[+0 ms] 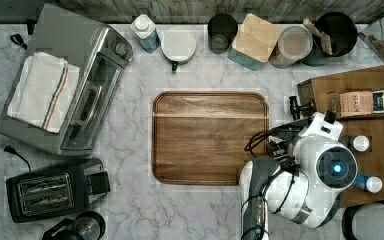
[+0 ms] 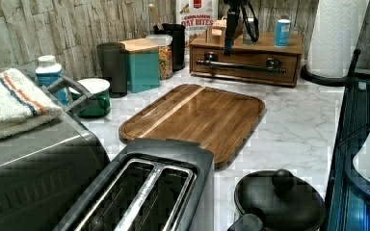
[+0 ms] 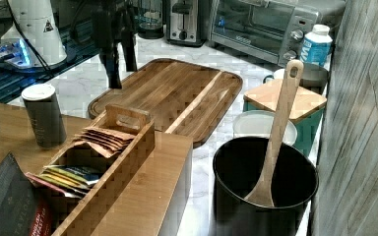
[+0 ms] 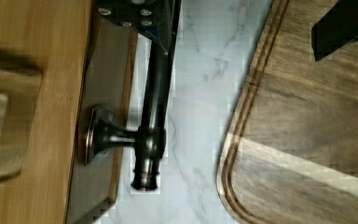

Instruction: Open the drawer.

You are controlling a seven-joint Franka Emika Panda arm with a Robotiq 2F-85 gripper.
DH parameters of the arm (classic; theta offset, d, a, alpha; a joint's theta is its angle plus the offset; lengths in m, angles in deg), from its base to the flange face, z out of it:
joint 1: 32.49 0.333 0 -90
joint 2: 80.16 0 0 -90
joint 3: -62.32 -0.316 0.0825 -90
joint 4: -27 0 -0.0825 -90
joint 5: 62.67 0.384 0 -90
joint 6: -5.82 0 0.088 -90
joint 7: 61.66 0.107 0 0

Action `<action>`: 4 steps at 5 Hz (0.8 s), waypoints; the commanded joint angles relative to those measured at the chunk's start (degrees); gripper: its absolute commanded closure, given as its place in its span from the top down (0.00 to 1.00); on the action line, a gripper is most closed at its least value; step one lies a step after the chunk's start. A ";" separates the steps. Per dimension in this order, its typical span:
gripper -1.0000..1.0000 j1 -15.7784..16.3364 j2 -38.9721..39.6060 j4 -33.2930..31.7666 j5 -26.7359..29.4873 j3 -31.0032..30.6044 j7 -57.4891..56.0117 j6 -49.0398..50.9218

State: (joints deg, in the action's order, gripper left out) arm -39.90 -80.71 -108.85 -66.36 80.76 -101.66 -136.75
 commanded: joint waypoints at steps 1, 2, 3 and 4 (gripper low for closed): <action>1.00 -2.67 0.58 0.54 -0.69 3.22 2.36 -5.28; 1.00 -2.97 2.29 2.03 -0.65 3.14 1.41 -3.28; 1.00 -3.50 4.11 1.53 0.95 2.69 1.87 -5.47; 1.00 -4.18 5.04 0.79 -0.41 2.69 4.16 -6.60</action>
State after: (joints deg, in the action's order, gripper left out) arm -43.13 -75.79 -109.63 -67.04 82.07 -101.21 -141.65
